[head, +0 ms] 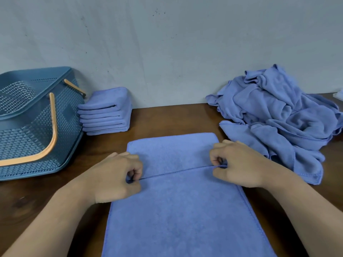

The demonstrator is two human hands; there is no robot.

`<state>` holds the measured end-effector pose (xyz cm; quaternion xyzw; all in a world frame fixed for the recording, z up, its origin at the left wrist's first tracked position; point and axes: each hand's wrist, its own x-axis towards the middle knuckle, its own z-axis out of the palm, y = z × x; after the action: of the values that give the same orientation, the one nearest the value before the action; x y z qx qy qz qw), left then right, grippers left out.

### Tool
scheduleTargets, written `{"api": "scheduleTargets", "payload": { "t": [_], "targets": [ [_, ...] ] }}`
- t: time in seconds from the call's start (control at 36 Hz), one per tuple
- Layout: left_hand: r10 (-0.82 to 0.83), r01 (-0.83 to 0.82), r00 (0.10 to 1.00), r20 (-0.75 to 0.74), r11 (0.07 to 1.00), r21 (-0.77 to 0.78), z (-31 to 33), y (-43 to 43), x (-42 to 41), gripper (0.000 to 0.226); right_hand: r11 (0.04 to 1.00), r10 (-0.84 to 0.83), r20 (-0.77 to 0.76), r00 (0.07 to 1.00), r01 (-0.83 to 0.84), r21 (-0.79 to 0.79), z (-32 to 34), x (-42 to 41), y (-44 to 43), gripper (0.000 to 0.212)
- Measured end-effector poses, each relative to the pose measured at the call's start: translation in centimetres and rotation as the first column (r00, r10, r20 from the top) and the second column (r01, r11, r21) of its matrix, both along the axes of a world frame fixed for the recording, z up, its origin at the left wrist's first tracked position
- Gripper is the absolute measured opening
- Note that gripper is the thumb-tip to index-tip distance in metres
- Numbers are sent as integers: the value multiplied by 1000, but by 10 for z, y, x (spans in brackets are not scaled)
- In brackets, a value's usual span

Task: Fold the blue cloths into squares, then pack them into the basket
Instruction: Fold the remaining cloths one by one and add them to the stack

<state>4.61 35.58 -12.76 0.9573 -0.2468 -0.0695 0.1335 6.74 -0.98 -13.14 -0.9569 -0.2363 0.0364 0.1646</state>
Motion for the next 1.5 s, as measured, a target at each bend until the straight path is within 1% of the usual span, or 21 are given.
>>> {"api": "scheduleTargets", "payload": {
  "t": [0.08,0.14,0.19,0.25,0.28,0.31,0.36,0.39,0.47,0.58,0.67,0.72,0.78,0.83,1.0,1.08,1.14,1.25,1.36,1.42,1.5],
  "targets": [
    [-23,-13,992,-123,959,-284,7,-3,-4,12,964,-17,-109,994,46,262,3,-2,2,24],
    [14,-117,980,-198,846,-520,9,-7,-6,10,866,-82,-182,980,161,473,3,-2,5,28],
    [203,-272,962,-181,695,-666,0,-11,-1,13,741,-214,-212,953,300,600,-3,5,7,23],
    [434,-439,876,-209,539,-719,-12,-15,9,12,607,-330,-242,913,401,686,-11,14,11,7],
    [503,-497,831,-239,477,-725,-16,-16,14,13,557,-360,-272,892,440,704,-14,19,12,9],
    [533,-533,801,-272,428,-730,-20,-16,18,14,536,-357,-291,888,450,715,-17,23,12,17],
    [528,-555,786,-322,372,-744,-27,-11,25,26,572,-309,-281,909,413,709,-22,27,9,24],
    [511,-551,795,-327,381,-743,-30,-8,27,32,608,-283,-266,922,387,694,-24,27,8,22],
    [478,-516,836,-271,515,-684,-37,-2,27,47,692,-254,-235,938,346,634,-31,25,5,19],
    [444,-489,860,-251,581,-651,-37,3,29,43,733,-278,-203,939,344,587,-39,28,4,27],
    [450,-454,864,-224,507,-733,-32,-1,28,31,719,-299,-192,935,353,599,-40,32,4,28],
    [523,-431,833,-182,407,-805,-28,-8,29,18,721,-313,-190,931,363,590,-40,32,5,26],
    [579,-425,801,-154,367,-827,-29,-12,33,14,724,-320,-187,929,367,585,-40,32,6,24],
    [576,-450,802,-158,410,-793,-34,-10,37,15,731,-325,-181,928,368,575,-42,31,7,24],
    [497,-443,863,-89,660,-607,-45,2,37,14,723,-314,-163,935,347,597,-41,30,9,28],
    [504,-426,863,-27,700,-573,-49,4,35,21,648,-351,-99,931,318,692,-40,30,10,34],
    [496,-417,868,-13,715,-561,-48,3,34,24,660,-389,-6,921,283,696,-38,32,11,32],
    [502,-404,865,9,707,-580,-49,3,35,28,873,-327,79,942,269,407,-47,38,12,37],
    [539,-374,842,26,618,-691,-41,-4,34,26,922,-303,71,950,274,275,-54,37,11,39],
    [533,-367,843,80,676,-639,-42,-4,37,31,926,-306,81,949,276,258,-53,35,12,41],
    [489,-418,867,95,818,-396,-48,0,40,41,924,-319,96,943,288,251,-52,34,14,41]
  ]
}}
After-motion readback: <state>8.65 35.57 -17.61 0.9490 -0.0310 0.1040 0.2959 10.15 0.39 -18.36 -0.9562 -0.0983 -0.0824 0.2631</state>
